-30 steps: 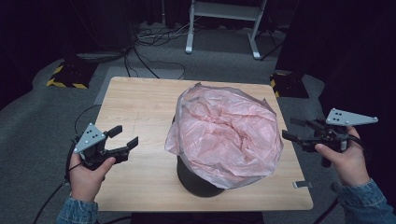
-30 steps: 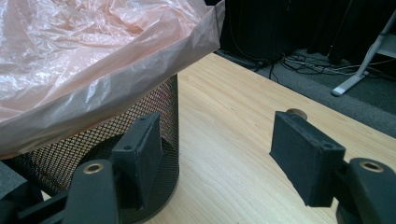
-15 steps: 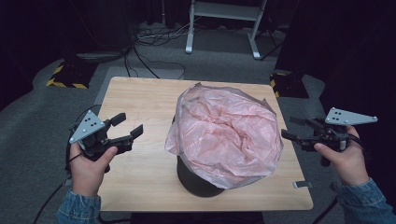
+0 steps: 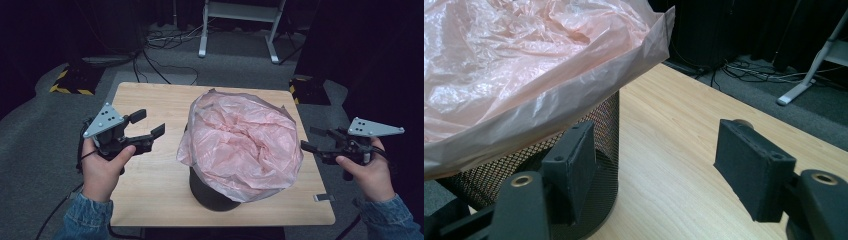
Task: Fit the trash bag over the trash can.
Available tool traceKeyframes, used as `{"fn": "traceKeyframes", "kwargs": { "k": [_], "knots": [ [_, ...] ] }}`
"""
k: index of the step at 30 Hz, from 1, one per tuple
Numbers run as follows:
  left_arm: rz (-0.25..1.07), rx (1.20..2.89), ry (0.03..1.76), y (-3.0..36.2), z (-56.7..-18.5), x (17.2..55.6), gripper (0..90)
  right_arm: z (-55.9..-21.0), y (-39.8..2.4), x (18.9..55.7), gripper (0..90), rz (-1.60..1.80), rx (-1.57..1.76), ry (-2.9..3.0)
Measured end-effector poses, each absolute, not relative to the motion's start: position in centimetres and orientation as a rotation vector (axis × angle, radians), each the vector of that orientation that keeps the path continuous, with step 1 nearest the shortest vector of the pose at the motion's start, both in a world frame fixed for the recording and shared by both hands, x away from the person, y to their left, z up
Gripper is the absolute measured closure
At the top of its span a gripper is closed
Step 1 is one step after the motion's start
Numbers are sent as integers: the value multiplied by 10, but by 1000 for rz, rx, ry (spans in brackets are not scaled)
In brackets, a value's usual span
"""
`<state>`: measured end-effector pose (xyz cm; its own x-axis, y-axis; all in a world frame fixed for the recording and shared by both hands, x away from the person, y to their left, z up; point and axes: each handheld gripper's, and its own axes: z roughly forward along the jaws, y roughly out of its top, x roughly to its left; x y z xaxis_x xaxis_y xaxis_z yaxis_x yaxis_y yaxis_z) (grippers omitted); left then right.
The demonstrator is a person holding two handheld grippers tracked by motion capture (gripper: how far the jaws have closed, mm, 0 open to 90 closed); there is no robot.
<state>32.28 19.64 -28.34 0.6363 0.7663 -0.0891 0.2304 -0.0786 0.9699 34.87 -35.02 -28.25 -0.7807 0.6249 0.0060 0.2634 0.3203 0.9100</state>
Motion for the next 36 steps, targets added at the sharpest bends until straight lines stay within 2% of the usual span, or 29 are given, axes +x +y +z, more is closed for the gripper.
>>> {"fn": "traceKeyframes", "kwargs": {
  "k": [15,30,36],
  "knots": [
    [510,1662,780,177,-257,336,272,-287,-358,333,332,1416,837,2226],
    [438,1616,724,147,-230,346,257,-295,-363,329,332,1409,861,2236],
    [444,1699,729,131,-236,348,255,-297,-362,329,332,1413,856,2243]
  ]
}}
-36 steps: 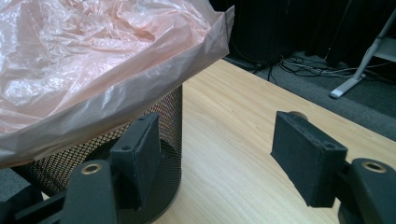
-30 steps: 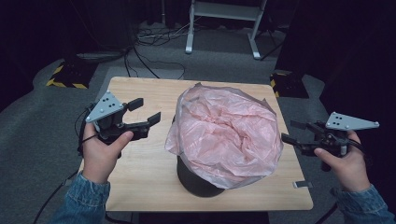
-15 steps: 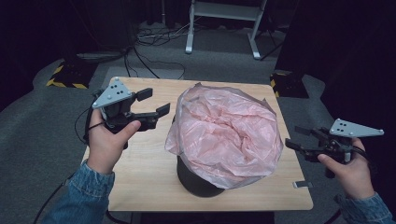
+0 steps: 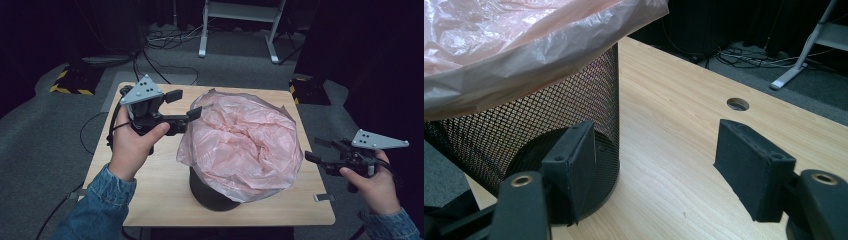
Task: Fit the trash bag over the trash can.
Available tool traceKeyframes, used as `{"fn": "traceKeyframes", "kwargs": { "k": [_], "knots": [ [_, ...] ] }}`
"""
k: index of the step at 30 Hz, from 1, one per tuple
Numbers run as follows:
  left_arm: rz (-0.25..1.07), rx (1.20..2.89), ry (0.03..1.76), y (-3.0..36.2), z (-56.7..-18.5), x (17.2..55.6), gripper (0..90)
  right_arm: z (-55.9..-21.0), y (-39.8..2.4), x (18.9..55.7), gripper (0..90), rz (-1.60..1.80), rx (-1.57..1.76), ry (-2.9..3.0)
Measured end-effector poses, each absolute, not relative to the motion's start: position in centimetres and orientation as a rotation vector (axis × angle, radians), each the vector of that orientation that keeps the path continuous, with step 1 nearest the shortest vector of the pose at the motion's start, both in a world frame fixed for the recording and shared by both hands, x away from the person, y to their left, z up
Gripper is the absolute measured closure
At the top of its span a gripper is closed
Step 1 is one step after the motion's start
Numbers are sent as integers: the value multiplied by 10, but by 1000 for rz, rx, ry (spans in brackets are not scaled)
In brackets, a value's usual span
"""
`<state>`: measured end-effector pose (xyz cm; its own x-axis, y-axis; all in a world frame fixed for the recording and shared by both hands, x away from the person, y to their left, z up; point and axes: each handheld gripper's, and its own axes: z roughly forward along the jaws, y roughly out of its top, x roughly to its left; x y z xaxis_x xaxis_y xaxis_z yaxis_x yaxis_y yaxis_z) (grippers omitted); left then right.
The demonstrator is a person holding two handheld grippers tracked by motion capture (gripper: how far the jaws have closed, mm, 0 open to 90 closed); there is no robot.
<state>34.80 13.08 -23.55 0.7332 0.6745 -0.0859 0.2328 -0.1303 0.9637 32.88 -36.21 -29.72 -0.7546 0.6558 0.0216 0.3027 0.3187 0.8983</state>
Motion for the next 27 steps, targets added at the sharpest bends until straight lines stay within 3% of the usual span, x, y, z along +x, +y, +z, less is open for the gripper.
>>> {"fn": "traceKeyframes", "kwargs": {
  "k": [6,14,27],
  "knots": [
    [402,1752,747,131,-249,352,335,-297,-364,327,332,1420,853,2240],
    [379,1800,715,136,-256,352,814,-288,-361,328,332,1443,826,2217],
    [394,1805,699,141,-257,345,861,-251,-343,338,304,1585,796,2096]
  ]
}}
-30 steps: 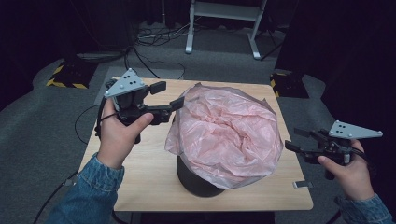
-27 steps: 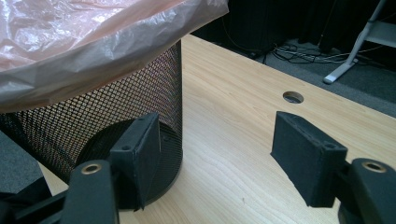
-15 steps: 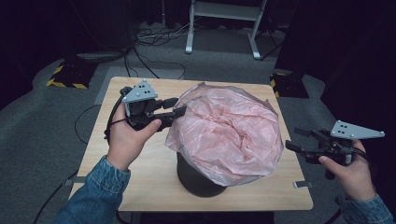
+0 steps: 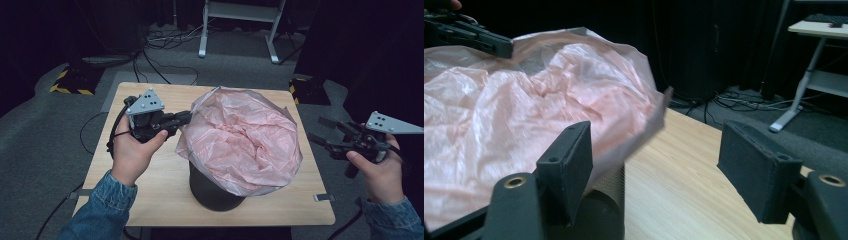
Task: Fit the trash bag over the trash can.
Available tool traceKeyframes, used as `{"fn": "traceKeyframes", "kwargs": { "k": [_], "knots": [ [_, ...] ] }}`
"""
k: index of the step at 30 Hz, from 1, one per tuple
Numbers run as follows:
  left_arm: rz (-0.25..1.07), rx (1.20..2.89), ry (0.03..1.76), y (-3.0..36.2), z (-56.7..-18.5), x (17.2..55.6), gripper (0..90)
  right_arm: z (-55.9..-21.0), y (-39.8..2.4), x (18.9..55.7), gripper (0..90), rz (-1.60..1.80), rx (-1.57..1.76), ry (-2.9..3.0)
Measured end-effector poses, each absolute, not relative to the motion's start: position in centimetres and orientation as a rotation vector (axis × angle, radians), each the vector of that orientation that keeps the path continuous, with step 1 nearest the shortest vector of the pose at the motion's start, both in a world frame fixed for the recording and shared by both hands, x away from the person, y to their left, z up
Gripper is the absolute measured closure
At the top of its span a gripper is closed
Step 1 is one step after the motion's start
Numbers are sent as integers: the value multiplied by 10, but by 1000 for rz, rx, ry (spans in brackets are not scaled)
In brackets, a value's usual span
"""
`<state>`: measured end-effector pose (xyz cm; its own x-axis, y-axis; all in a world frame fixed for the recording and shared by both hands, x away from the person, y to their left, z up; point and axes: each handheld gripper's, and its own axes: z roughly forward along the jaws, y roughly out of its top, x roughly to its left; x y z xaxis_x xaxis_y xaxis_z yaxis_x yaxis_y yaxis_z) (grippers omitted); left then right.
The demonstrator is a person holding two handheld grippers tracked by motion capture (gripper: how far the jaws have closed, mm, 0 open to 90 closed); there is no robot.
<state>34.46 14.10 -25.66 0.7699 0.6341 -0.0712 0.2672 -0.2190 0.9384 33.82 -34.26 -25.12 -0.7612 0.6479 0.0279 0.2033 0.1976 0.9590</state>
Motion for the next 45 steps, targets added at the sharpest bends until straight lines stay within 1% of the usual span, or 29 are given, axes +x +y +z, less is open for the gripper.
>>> {"fn": "traceKeyframes", "kwargs": {
  "k": [6,15,16,17,18,19,21,22,23,30,36,45],
  "knots": [
    [400,1813,689,145,-258,343,862,-256,-321,347,305,1542,778,2156],
    [355,1827,704,153,-268,341,866,-273,-314,353,300,1538,863,2246],
    [354,1832,702,153,-269,341,867,-275,-313,354,316,1544,872,2254],
    [349,1835,702,153,-270,340,869,-277,-312,354,422,1547,877,2265],
    [347,1836,697,153,-271,340,871,-277,-311,353,577,1558,859,2288],
    [342,1835,694,153,-272,340,873,-277,-311,353,634,1574,847,2313],
    [340,1828,684,154,-273,339,876,-277,-308,351,814,1567,817,2368],
    [340,1828,679,154,-273,338,877,-277,-306,350,874,1557,804,2380],
    [347,1832,668,154,-272,337,879,-276,-305,349,900,1540,790,2391],
    [364,1833,639,165,-276,328,894,-271,-301,341,900,1474,750,2367],
    [327,1875,648,165,-293,331,897,-282,-298,342,900,1465,771,2384],
    [286,1929,711,162,-317,342,899,-298,-295,349,900,1429,818,2431]
  ]
}}
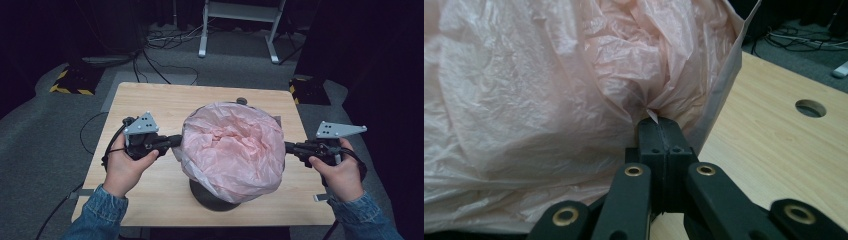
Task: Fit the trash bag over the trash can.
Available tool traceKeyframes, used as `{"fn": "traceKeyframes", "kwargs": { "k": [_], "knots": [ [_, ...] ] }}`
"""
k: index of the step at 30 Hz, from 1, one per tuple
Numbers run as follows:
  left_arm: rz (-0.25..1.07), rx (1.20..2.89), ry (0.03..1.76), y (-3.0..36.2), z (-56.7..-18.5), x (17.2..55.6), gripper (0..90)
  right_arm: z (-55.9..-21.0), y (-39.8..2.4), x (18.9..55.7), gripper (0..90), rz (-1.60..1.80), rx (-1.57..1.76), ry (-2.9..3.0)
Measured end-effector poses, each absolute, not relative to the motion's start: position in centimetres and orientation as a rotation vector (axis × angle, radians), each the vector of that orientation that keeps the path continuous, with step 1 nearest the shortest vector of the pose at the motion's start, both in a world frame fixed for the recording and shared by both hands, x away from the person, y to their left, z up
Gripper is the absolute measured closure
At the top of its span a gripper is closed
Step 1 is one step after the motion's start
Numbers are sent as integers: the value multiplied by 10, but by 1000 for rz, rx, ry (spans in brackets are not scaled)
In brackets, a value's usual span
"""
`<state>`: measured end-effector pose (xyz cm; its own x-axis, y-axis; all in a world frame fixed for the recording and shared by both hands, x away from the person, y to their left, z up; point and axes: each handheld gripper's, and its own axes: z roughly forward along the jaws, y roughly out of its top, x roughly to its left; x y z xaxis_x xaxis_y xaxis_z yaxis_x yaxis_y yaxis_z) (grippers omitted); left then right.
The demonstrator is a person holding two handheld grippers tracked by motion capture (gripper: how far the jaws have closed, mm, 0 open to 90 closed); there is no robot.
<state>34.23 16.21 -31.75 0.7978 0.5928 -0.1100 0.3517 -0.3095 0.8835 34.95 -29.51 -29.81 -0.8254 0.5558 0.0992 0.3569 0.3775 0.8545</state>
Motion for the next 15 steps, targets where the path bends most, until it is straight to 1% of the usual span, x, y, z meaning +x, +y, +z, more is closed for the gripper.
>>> {"fn": "traceKeyframes", "kwargs": {
  "k": [8,15],
  "knots": [
    [284,1898,743,168,-337,345,900,-311,-300,353,900,1432,854,2426],
    [297,1897,768,165,-346,353,900,-322,-300,361,900,1419,888,2431]
  ]
}}
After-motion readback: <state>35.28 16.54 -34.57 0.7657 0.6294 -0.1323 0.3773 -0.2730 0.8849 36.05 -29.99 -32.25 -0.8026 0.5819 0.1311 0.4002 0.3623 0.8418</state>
